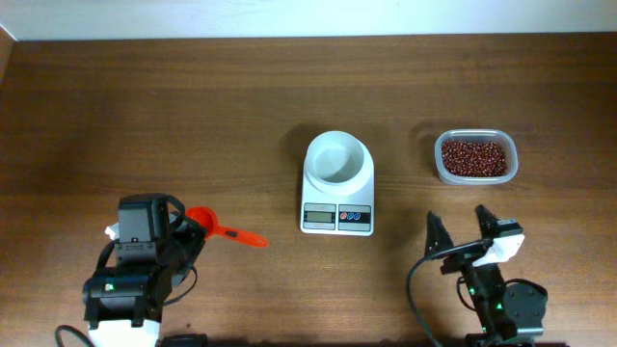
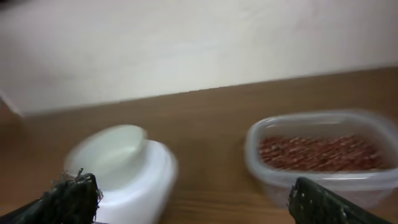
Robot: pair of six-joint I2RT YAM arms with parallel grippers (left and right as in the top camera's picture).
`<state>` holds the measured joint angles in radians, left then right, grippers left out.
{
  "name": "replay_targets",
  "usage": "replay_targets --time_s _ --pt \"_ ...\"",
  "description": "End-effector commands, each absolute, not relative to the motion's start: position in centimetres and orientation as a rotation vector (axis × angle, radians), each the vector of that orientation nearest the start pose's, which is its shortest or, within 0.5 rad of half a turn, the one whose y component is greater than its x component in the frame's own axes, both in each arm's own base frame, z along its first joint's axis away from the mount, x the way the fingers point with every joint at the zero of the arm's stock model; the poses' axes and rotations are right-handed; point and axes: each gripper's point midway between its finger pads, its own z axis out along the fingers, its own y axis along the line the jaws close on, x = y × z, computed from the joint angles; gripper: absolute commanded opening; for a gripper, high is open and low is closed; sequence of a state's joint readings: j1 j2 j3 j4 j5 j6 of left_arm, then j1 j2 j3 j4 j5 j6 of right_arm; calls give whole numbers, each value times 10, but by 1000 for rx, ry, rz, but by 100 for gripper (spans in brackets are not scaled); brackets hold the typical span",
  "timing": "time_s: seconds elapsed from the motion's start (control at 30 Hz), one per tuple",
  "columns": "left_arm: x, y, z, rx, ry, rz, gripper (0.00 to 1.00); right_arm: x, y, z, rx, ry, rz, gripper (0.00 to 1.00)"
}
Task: Scoop and weigh 50g on scale
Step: 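Move the right gripper toward the scoop handle held by the left gripper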
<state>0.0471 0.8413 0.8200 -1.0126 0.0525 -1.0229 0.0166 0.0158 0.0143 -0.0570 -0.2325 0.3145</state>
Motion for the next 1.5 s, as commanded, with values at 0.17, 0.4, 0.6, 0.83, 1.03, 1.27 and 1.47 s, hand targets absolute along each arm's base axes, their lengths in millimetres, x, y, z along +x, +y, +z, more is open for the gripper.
replay_targets --time_s 0.17,0.4,0.6,0.83,1.03,1.27,1.47 --pt "218 1 163 -1350 2274 -426 0 200 120 165 230 1775 1335 99" --pt "217 -4 160 -1350 2292 -454 0 182 136 166 178 1827 1490 99" --pt "218 -12 154 -1359 2336 -495 0 180 138 166 71 1813 1432 99" --pt "221 -25 134 -1422 2453 -538 0 165 148 167 117 1873 1616 99" --pt "222 -28 126 -1488 2471 -546 0 172 144 174 164 1867 1589 99" --pt "220 -28 126 -1507 2471 -545 0 191 142 190 71 1920 1442 96" --pt "217 -28 125 -1537 2468 -545 0 201 156 196 -58 2173 1367 96"
